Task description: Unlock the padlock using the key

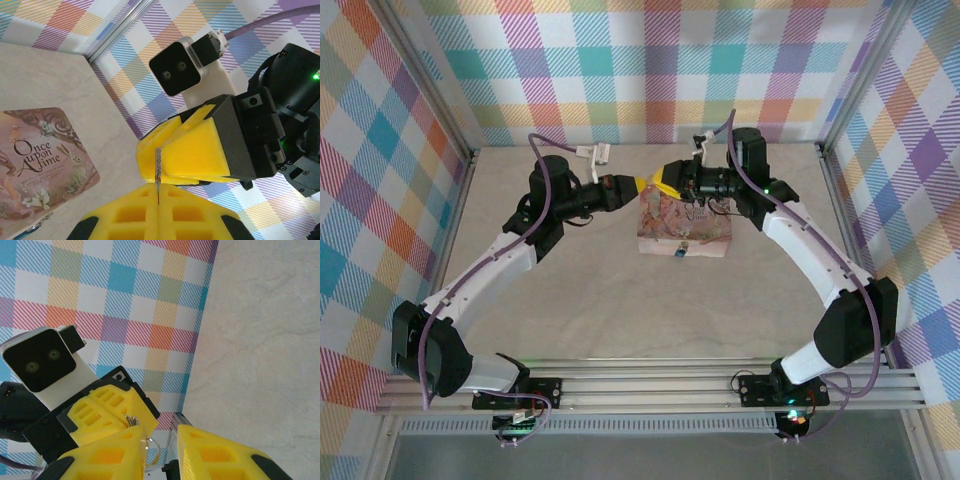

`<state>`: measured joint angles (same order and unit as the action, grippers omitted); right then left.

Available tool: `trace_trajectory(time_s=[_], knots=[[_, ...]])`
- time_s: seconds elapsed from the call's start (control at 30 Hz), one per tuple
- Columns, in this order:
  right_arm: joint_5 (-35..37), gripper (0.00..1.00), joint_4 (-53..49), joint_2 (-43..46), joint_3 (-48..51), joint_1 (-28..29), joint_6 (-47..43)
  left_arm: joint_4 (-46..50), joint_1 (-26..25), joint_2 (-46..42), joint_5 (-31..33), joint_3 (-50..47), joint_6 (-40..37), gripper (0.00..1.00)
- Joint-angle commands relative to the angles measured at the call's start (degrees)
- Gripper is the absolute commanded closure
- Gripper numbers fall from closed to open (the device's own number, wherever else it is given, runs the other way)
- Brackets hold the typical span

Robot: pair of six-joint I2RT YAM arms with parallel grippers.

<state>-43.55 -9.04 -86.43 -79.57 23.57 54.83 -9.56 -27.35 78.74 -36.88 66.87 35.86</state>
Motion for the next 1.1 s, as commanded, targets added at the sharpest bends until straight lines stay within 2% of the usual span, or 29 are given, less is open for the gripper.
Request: trace_trajectory(time_s=[0.0,0.3,0.47,0.6,0.8,0.97,1.07], knots=[[-1.2,0.73,2.7,1.2,0.5,-0.2,1.3,-2.7,-0.8,-1.1,-1.1,-1.0,1.4,1.0],[-1.6,0.65,5.8,1.7,0.9,-0.2,2.7,-3.2,-0.7,-1.3,-1.4,-1.7,2.6,1.0],[-2.6,0.65,6.1,1.2,0.8,-0.2,3.0,-3.4,-0.8,-1.3,-1.5,-1.7,2.8,1.0],[-3.2,0.68,6.0,0.4,0.6,-0.2,3.0,-3.5,-0.8,-1.4,-1.7,-1.9,2.9,1.0],[-3.7,0.79,6.5,-0.4,0.3,-0.3,2.9,-3.8,-0.9,-1.0,-2.3,-1.8,3.1,1.0],[-4.2,0.81,7.0,-0.8,0.7,-0.2,2.7,-4.5,-1.1,-0.7,-3.2,-1.5,3.8,1.0],[-5.2,0.89,8.9,-1.1,1.2,-0.2,3.4,-4.4,-1.2,-0.5,-3.6,-1.3,3.9,1.0]])
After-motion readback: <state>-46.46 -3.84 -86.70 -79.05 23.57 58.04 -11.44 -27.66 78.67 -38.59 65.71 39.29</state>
